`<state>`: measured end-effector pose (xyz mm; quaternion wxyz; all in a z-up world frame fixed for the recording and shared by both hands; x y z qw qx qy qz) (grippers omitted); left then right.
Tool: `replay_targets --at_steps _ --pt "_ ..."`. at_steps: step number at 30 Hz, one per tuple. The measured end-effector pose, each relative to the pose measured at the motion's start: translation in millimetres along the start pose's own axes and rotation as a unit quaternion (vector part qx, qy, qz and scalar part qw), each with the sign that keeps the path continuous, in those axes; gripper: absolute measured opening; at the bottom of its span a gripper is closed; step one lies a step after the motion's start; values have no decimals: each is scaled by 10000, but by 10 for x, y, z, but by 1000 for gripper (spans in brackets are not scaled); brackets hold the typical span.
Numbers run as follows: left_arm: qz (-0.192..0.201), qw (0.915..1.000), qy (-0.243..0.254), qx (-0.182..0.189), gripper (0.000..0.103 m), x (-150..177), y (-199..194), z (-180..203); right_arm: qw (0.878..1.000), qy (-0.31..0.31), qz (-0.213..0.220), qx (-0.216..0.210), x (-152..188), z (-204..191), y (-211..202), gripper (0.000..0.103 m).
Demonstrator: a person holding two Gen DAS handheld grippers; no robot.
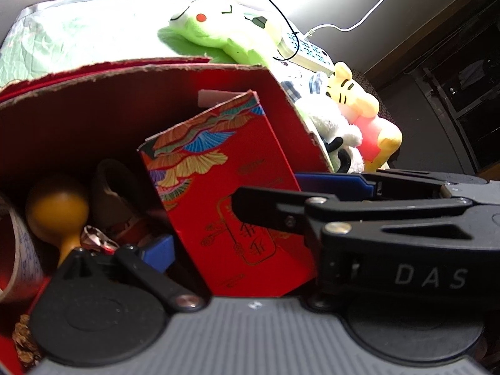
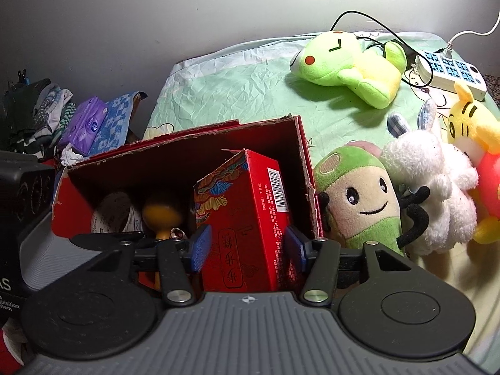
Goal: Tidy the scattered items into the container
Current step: 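Lower the red gift box upright into the red box, then open the right tool to release the gift box inside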
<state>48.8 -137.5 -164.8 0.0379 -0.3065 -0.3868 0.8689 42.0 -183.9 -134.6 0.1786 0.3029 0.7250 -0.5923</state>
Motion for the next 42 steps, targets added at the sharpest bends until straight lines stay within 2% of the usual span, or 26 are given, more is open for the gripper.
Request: replay_targets --at_steps 8,16,24,26,29,32,35,42 --pt "-34 9999 -13 95 100 6 -5 3 9999 75 104 -17 -7 21 -18 57" --pt "-42 9996 -258 124 100 8 3 -45 9998 131 134 -103 -34 21 5 57" --pt "43 9994 -322 -136 101 -7 14 -70 9988 290 173 -364 -20 47 54 54" --pt "45 9990 -285 -353 101 -7 12 -78 9989 228 190 -367 -27 46 57 52" --pt "63 9955 -172 -925 101 -13 -14 -131 9990 122 202 -390 -22 45 54 51" --pt "75 9886 -135 -1500 101 7 -118 -262 9991 -40 232 -361 -17 30 61 51" --pt "132 9818 -236 -1881 101 40 -248 -395 9993 -86 221 -301 -18 10 76 53" --pt "331 9568 -218 -2880 102 109 -517 -651 9985 -379 169 -348 46 -148 161 55"
Point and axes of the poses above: each gripper's, at about its wrist camera, not at the fingertips, and y roughly the way its jaws point, z to its right, x to its underside, the point moved 8 cm from there along y, roughly the way its jaws point, and after that the axes turned 7 degrees about z, right-handed, at the moved point
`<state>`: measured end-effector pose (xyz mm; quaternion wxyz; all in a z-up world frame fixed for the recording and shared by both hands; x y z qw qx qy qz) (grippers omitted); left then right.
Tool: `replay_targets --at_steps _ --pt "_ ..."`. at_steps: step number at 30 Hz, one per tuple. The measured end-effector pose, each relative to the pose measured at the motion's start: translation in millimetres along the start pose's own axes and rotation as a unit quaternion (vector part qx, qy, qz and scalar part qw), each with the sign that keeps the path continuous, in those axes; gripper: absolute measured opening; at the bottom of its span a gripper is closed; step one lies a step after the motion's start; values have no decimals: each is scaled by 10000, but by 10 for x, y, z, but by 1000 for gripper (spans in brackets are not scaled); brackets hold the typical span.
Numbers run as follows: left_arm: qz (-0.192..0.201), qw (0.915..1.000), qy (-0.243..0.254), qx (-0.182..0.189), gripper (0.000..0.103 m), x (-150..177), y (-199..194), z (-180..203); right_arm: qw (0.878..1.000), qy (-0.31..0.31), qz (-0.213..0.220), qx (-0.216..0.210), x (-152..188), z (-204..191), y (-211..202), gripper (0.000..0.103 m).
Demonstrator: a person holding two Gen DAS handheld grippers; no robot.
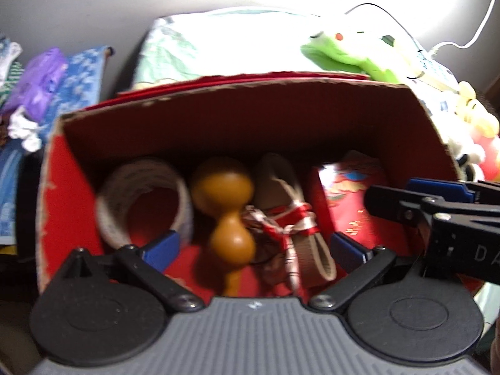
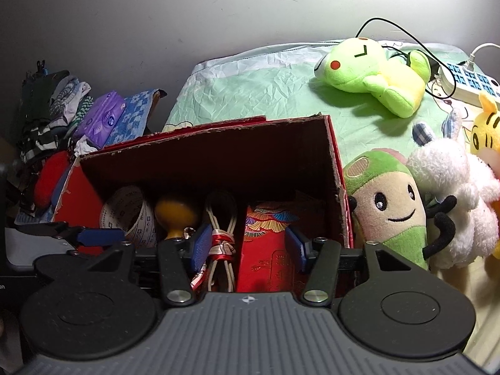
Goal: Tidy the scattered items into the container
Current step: 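Open the right tool to release the gift box inside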
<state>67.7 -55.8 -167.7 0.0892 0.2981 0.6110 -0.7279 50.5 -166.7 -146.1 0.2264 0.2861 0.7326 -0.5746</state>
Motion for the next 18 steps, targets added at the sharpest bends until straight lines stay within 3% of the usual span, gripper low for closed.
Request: replay_targets --at_steps 8,18 --pt "131 9984 80 -543 102 18 -54 -168 9992 -359 92 136 -12 -99 103 63" --pt "233 9938 57 -1085 102 30 -136 -342 9988 -403 281 89 -10 -194 58 61"
Point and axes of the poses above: each gripper's, at about its wrist camera, not at the fingertips, and y roughly the way its jaws point, z to its right, x to its underside, the point moved 8 cm from there along y, roughly the way its jaws point, and after that the axes turned 7 degrees about z, right-handed, at the moved point
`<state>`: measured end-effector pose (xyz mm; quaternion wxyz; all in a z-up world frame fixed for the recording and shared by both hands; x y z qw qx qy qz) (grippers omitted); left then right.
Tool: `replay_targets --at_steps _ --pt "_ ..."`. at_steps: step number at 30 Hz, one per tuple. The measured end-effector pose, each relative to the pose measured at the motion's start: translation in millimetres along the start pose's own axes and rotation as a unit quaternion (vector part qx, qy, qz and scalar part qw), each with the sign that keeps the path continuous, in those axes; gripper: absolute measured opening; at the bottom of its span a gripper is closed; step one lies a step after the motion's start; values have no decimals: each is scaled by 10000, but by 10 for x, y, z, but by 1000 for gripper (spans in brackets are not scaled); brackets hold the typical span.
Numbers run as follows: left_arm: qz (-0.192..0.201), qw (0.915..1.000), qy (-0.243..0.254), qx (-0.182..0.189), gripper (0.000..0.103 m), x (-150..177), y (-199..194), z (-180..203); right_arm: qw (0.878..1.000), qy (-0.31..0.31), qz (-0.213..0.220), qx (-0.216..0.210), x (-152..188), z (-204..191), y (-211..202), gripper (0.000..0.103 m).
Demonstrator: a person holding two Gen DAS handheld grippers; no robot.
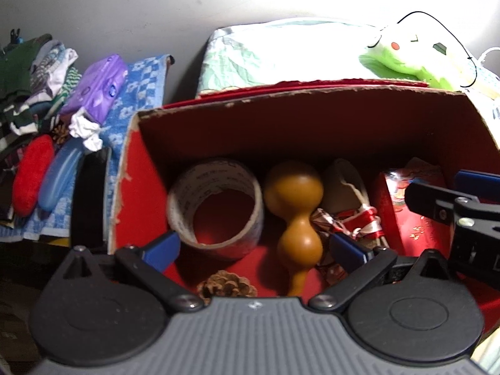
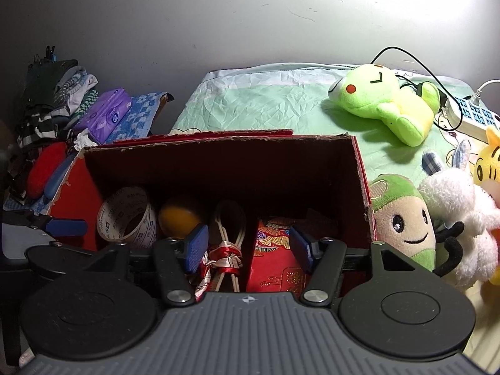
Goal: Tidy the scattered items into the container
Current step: 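Open the right tool to release the gift box inside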
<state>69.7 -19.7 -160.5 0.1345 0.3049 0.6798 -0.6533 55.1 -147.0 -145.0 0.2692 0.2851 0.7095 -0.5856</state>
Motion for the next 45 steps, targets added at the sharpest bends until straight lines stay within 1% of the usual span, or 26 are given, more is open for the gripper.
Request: replay_targets --at_steps 4,7,8,10,13,17,26,31,33,36,41,45 --pt "44 10000 29 -26 102 9 -4 -7 9988 411 -220 -143 84 17 85 55" --pt "45 10000 30 -25 102 9 -3 -6 9983 534 -225 -50 126 61 119 54" --pt "45 10000 33 -22 102 8 -1 -7 9982 548 -230 -8 139 81 131 46" --pt "43 10000 38 -15 102 2 4 -11 9980 573 -250 23 166 107 150 39" --pt "70 10000 6 22 102 -5 -1 -2 9981 561 -268 -32 190 106 171 36" --pt "152 9998 -73 79 102 -23 -8 -7 9966 728 -340 -162 185 132 196 28" --pt "215 9997 -119 35 102 -24 -8 -4 9976 655 -197 -128 193 105 177 27" --pt "259 9995 -155 -8 102 -14 -18 -7 9992 386 -60 16 167 73 176 27" --pt "262 9995 -160 -41 102 -12 -17 -13 9993 364 -89 4 163 75 193 27" --pt "254 9995 -167 -63 102 -9 -17 -14 9985 539 -65 18 161 109 188 27" --pt "267 9994 -188 -130 102 -4 -19 -31 9992 341 -13 202 159 81 182 27" --pt "286 9991 -220 -201 102 -10 -19 -39 9993 289 -45 230 156 78 198 26"
Point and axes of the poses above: each gripper's, at about its wrist camera, not at the fingertips, and y roughly the way its jaws point, z to its right, x to its underside, the point moved 8 cm from there along y, roughly the way its jaws point, and after that the axes turned 7 degrees about z, right-handed, at the moved point
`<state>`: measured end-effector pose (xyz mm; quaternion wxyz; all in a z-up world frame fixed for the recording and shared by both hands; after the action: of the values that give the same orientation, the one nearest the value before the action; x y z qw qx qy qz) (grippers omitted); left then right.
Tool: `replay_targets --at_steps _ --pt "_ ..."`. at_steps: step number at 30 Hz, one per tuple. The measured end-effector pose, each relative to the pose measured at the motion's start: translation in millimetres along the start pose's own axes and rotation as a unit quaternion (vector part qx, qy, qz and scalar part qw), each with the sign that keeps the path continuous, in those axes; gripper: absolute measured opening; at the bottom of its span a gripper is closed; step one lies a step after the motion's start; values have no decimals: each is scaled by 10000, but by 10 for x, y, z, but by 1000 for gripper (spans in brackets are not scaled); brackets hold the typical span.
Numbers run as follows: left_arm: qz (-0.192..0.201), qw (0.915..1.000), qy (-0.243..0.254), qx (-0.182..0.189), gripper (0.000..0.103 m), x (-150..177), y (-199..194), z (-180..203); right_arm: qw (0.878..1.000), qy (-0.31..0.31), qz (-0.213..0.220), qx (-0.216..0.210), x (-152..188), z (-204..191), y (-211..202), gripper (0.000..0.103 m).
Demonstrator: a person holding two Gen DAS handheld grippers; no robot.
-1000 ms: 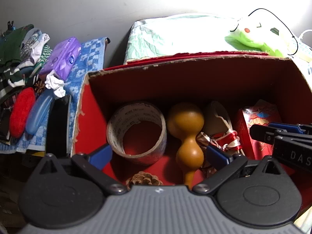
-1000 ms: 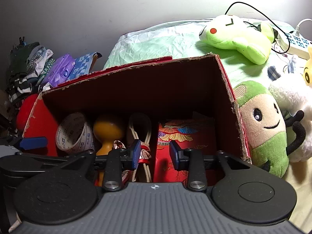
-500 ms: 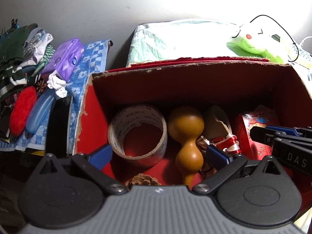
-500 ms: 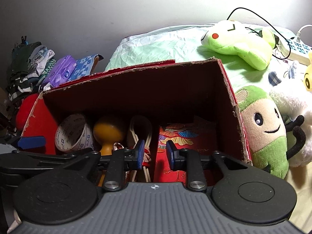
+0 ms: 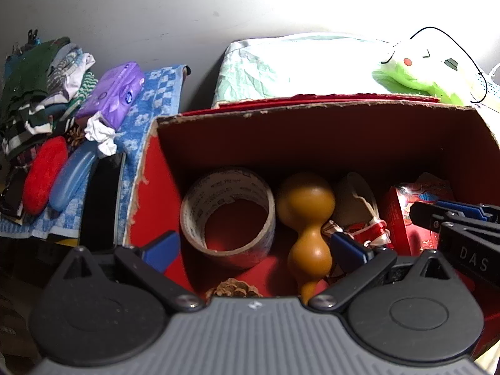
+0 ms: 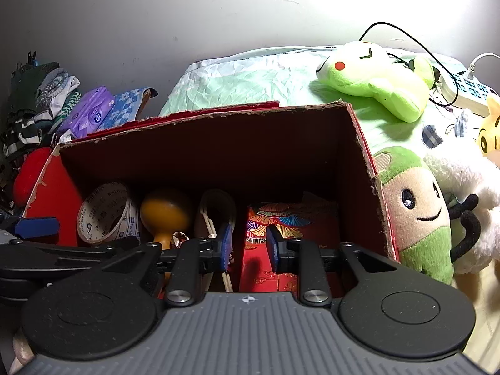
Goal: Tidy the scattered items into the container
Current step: 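Open the right tool to release the gift box inside, then raise the right tool out of the red box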
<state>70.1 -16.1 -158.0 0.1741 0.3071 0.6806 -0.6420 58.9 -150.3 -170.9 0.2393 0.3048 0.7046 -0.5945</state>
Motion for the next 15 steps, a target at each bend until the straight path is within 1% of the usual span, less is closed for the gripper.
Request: replay_targets --at_steps 9,13,15 --pt "194 9997 109 -139 102 16 -57 23 9995 -152 95 276 7 2 -29 26" --pt "176 9998 19 -71 102 13 -51 -1 9995 -38 -119 284 35 18 -7 28" --pt "177 9998 -8 -43 102 13 -52 -5 9994 -22 -217 276 51 6 -3 31"
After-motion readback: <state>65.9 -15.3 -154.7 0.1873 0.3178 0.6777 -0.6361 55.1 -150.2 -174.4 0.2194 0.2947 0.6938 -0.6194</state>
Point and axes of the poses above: each gripper's, at about its wrist camera, not at the fingertips, and y roughly the way its jaws point, z to its right, x to its underside, the point moved 8 cm from there along y, roughly the way its jaws point, and after that the axes turned 7 degrees about z, right-handed, at the moved point
